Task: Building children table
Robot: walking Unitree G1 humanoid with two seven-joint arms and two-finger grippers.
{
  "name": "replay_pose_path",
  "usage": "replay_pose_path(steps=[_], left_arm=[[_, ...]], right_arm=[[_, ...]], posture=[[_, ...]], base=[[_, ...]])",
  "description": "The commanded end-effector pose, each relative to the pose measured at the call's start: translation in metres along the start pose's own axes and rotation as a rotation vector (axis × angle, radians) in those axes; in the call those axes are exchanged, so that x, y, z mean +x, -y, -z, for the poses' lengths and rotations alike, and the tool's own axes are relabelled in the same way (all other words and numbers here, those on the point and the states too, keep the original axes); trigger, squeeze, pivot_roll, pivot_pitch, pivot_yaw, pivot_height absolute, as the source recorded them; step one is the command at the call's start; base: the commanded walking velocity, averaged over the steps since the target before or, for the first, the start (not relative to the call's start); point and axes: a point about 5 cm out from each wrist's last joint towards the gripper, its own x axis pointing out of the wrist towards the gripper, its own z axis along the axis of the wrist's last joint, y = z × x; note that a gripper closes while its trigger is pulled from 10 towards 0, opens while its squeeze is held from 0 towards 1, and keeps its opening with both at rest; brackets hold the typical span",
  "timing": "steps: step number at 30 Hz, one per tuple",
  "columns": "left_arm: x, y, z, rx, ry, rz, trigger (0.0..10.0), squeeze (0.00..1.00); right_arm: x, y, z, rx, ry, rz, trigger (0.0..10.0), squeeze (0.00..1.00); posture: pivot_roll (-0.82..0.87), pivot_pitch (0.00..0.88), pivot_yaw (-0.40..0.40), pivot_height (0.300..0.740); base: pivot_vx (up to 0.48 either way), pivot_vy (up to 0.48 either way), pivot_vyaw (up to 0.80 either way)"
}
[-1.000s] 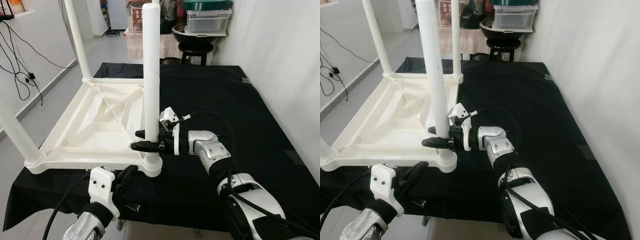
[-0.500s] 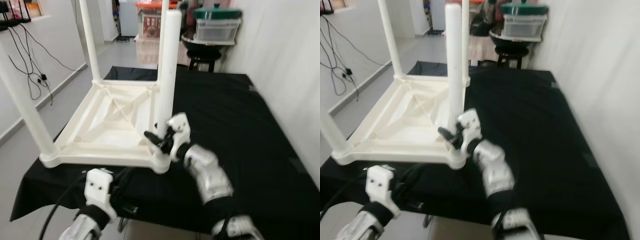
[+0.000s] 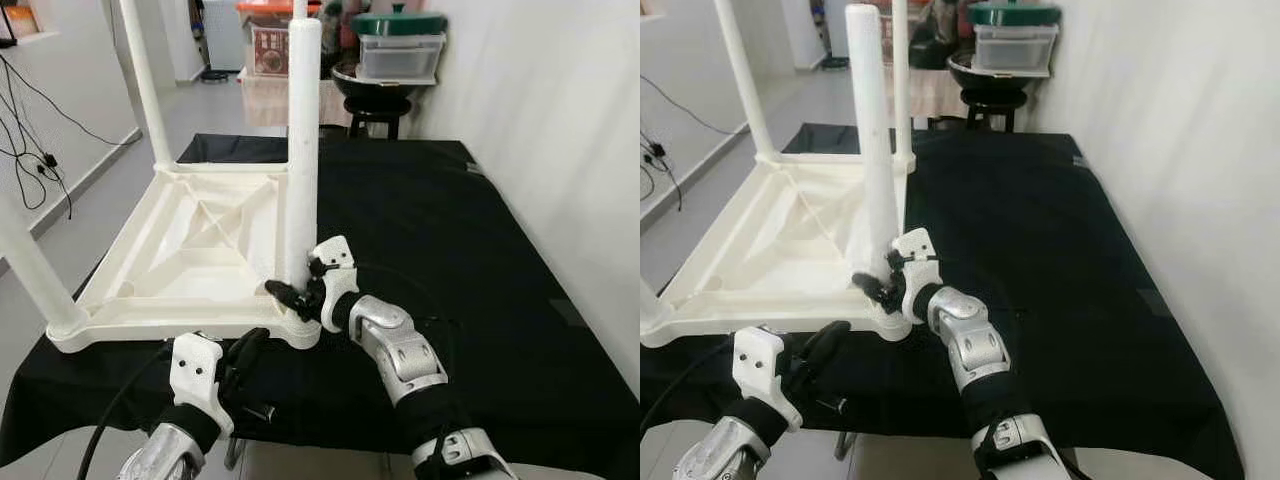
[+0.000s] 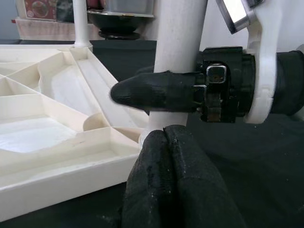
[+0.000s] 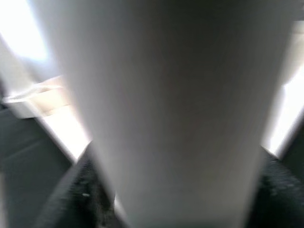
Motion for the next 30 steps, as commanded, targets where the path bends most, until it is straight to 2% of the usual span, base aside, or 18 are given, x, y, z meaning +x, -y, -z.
replay_pose_path(steps=[1,4,5,6,7,8,10,14,15,16,22,26,30], left_arm=[[0.0,-0.001,0.003,0.0,-0.012,-0.004,10.0,0.0],[0.0,-0.001,0.003,0.0,-0.012,-0.003,10.0,0.0],[0.0,-0.001,0.003,0.0,-0.011,-0.003,10.0,0.0],[0.0,-0.001,0.003,0.0,-0.011,-0.003,10.0,0.0],[0.0,0.0,0.003,0.0,-0.011,-0.003,10.0,0.0],[0.0,0.0,0.003,0.0,-0.011,-0.003,10.0,0.0],[0.0,0.001,0.004,0.0,-0.012,-0.003,10.0,0.0],[-0.001,0.002,0.004,0.001,-0.014,-0.003,10.0,0.0],[-0.001,0.002,0.004,0.001,-0.015,-0.003,10.0,0.0],[-0.002,0.002,0.004,0.001,-0.017,-0.003,10.0,0.0],[-0.002,0.003,0.004,0.001,-0.019,-0.002,10.0,0.0],[-0.003,0.004,0.005,0.0,-0.021,-0.001,10.0,0.0],[-0.003,0.004,0.004,-0.001,-0.021,-0.001,10.0,0.0]], right_arm=[[0.005,-0.006,-0.012,-0.031,0.021,-0.084,10.0,1.0],[0.006,-0.004,-0.016,-0.056,0.028,-0.112,10.0,1.0],[0.006,-0.001,-0.02,-0.089,0.031,-0.189,10.0,0.09],[0.006,-0.001,-0.02,-0.089,0.031,-0.189,10.0,0.09],[0.005,0.003,-0.024,-0.113,0.025,-0.28,10.0,0.0],[0.005,0.003,-0.024,-0.113,0.025,-0.28,10.0,0.0],[0.004,0.011,-0.029,-0.145,0.007,-0.378,10.0,0.0],[0.005,0.017,-0.031,-0.119,-0.004,-0.411,10.0,0.0],[0.005,0.018,-0.031,-0.107,-0.004,-0.423,2.0,0.0],[0.005,0.019,-0.032,-0.093,-0.002,-0.427,0.0,0.0],[0.005,0.021,-0.033,-0.082,0.005,-0.437,0.0,0.0],[0.001,0.028,-0.033,-0.074,0.017,-0.421,0.0,0.0],[-0.004,0.035,-0.027,-0.088,0.024,-0.349,0.0,0.0]], posture=[[0.02,0.004,-0.039,0.74],[0.02,0.004,-0.039,0.74],[0.02,0.002,-0.043,0.74],[0.02,0.002,-0.043,0.74],[0.03,0.001,-0.046,0.74],[0.03,0.001,-0.046,0.74],[0.03,0.002,-0.047,0.74],[0.04,0.002,-0.046,0.74],[0.04,0.003,-0.043,0.74],[0.04,0.003,-0.043,0.74],[0.04,0.004,-0.042,0.74],[0.04,0.005,-0.036,0.74],[0.03,0.011,-0.045,0.74]], base=[[0.0,0.0,0.0],[0.0,0.0,0.0],[0.0,0.0,0.0],[0.0,0.0,0.0],[0.0,0.0,0.0],[0.0,0.0,0.0],[0.0,0.0,0.0],[0.0,0.0,0.0],[0.0,0.0,0.0],[0.0,0.0,0.0],[0.0,0.0,0.0],[0.0,0.0,0.0],[0.0,0.0,0.0]])
